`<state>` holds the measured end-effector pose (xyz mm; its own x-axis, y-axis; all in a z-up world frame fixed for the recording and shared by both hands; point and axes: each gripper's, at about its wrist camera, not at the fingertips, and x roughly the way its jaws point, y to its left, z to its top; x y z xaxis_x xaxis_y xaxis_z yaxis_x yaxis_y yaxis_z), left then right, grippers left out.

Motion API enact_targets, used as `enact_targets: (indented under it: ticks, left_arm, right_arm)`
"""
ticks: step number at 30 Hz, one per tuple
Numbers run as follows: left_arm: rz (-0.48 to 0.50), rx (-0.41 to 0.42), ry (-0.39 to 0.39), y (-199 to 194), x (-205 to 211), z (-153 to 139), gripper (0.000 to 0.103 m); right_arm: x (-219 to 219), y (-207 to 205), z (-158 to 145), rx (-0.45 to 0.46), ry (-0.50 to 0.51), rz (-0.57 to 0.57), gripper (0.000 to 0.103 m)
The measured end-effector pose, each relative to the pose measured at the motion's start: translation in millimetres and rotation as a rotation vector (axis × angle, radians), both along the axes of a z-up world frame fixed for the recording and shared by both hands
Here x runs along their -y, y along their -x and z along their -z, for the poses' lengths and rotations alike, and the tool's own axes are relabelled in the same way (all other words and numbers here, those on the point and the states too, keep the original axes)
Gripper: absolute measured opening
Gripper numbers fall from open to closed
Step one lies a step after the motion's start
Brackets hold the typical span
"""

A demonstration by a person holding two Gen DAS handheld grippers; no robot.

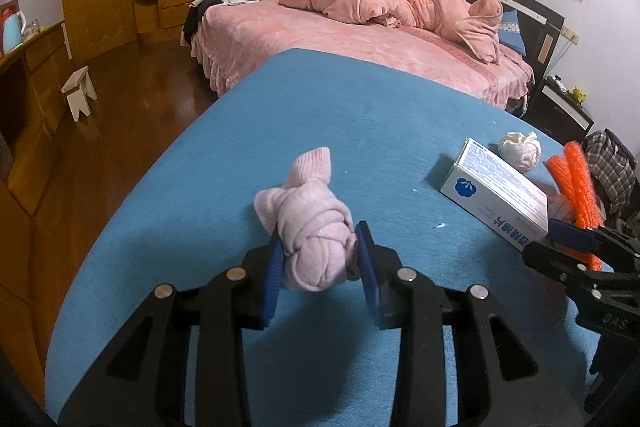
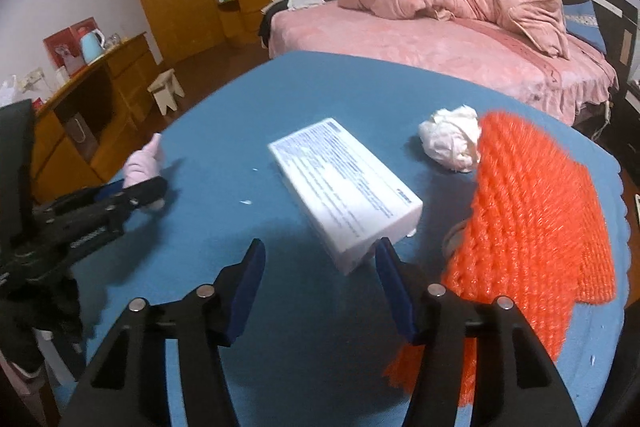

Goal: Collect trash
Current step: 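Grasp the white box with the right gripper while the left holds the pink sock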

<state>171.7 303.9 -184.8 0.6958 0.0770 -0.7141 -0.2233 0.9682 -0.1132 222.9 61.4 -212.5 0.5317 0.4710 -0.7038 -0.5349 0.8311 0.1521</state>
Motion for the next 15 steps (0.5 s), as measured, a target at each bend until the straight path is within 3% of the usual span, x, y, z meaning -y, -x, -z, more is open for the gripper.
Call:
enact_targets:
  ticks: [7, 15]
  left_arm:
    - [-0.021, -0.003, 0.006, 0.0, -6.7, -1.0, 0.033]
    - [-0.044, -0.007, 0.016, 0.0, -13.9, 0.3, 0.034]
  right_arm:
    - [-9.6, -0.9, 4.5, -0.012, -0.003, -0.048, 0.044]
    - [-21.7, 4.1, -0.5, -0.02, -0.04, -0.107, 0.044]
